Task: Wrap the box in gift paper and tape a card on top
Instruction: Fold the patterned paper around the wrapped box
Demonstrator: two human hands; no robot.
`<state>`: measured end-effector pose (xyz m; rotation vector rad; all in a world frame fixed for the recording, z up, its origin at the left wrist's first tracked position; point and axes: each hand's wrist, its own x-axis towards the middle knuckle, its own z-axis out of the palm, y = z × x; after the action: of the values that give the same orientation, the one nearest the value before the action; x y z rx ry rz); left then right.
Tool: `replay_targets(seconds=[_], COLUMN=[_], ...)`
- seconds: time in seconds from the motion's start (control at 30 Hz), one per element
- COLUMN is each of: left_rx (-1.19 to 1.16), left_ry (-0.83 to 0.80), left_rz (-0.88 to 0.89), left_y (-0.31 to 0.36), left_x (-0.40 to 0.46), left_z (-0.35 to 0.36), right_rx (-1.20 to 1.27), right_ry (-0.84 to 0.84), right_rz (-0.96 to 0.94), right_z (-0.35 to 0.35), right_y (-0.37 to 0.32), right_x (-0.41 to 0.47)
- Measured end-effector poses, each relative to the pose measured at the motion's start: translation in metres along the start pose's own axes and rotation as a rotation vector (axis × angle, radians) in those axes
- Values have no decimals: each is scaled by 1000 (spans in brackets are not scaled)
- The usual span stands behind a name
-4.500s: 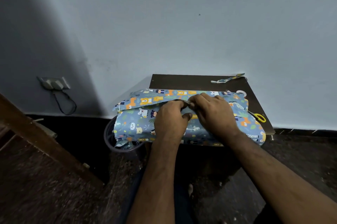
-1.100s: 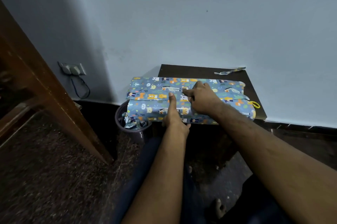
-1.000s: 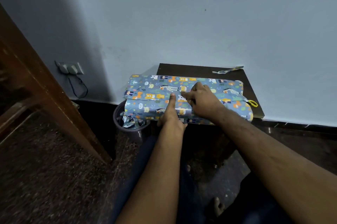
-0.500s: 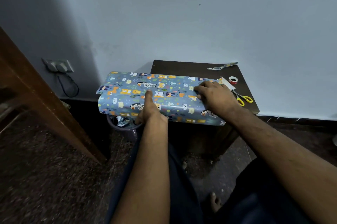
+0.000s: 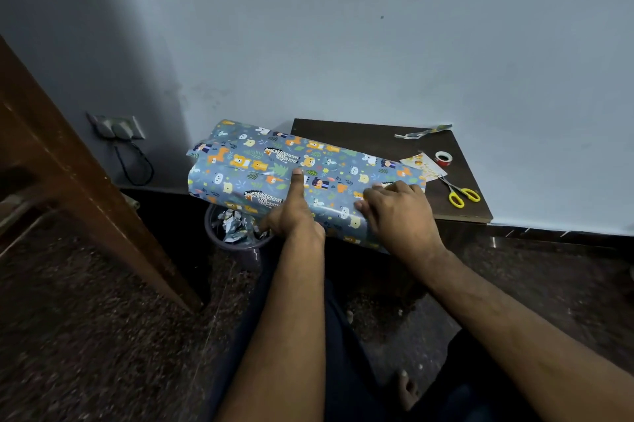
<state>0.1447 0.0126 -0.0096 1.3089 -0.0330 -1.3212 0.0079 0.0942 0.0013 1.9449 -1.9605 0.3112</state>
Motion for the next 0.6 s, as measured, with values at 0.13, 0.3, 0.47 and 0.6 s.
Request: replay_targets(seconds=[0.13,0.3,0.47,0.6], left_rx=[11,21,14,-7], left_ry=[-48,-75,-107,-160], left_rz=[47,86,82,5], left_y=[4,5,6,8], left_x=[-9,-17,-20,-20], left_z=[-4,-4,1,0], right_rx=[-36,-46,13,110], right_ry=[7,-72,10,-188], right_rz=[-4,-5,44,47], right_z=[-9,-18,-25,-12], right_y=[-4,-2,4,-4], right_x=[-9,-17,-4,10])
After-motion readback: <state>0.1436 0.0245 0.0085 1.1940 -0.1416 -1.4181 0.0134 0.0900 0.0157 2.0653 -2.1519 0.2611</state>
